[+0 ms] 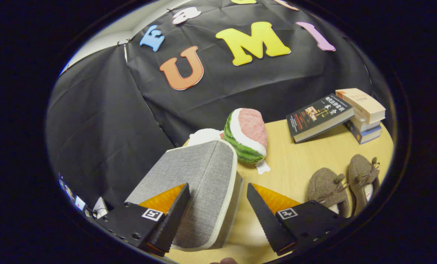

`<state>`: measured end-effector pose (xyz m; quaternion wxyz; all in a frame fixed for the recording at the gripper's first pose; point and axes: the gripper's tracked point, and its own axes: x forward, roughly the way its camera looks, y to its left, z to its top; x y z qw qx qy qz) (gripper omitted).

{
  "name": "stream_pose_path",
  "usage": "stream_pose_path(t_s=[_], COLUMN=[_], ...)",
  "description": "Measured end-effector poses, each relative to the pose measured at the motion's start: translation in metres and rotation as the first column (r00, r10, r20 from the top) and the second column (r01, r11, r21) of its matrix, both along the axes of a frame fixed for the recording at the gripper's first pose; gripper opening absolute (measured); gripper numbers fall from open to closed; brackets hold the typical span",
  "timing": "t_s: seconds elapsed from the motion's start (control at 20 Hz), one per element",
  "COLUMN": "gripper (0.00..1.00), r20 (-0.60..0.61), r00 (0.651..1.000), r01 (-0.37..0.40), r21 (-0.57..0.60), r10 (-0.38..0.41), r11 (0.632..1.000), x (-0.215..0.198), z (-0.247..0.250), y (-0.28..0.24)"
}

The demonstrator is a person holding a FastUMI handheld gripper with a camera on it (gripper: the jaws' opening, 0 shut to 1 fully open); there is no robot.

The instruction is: Open the storage box then place both shoes into the box .Put the left shoe in first, then the right shoe, with the right side of both shoes facing outward in a uniform manner.

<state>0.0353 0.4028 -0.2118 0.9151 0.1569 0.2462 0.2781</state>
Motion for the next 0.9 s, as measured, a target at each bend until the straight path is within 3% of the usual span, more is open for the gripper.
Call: stream_pose_path(t_s=[0.3, 0.4, 0.55, 0.75, 0.85, 0.9], gripper=[0.95, 0.83, 0.83, 0.67, 0.6, 0.4], r20=[-0.187, -0.211, -0.228, -0.295, -0.274, -0.271], r00=[0.98, 0.973, 0.966, 0.943, 0.956, 0.958], r01=[-0.028, -0.041, -0.061, -0.046, 0.007, 0.028], r21=[0.222, 0.255, 0.268, 0.34, 0.374, 0.4], r10=[0.07, 0.097, 0.124, 0.153, 0.103, 0.089], r11=[0.975, 0.966, 0.962, 0.939, 0.927, 0.916], x=[-0.004, -0.008, -0.015, -0.013, -0.005, 0.002], z=[-0.013, -0.009, -0.01, -0.01, 0.003, 0.011], y=[0.012, 0.015, 0.022, 0.016, -0.001, -0.008])
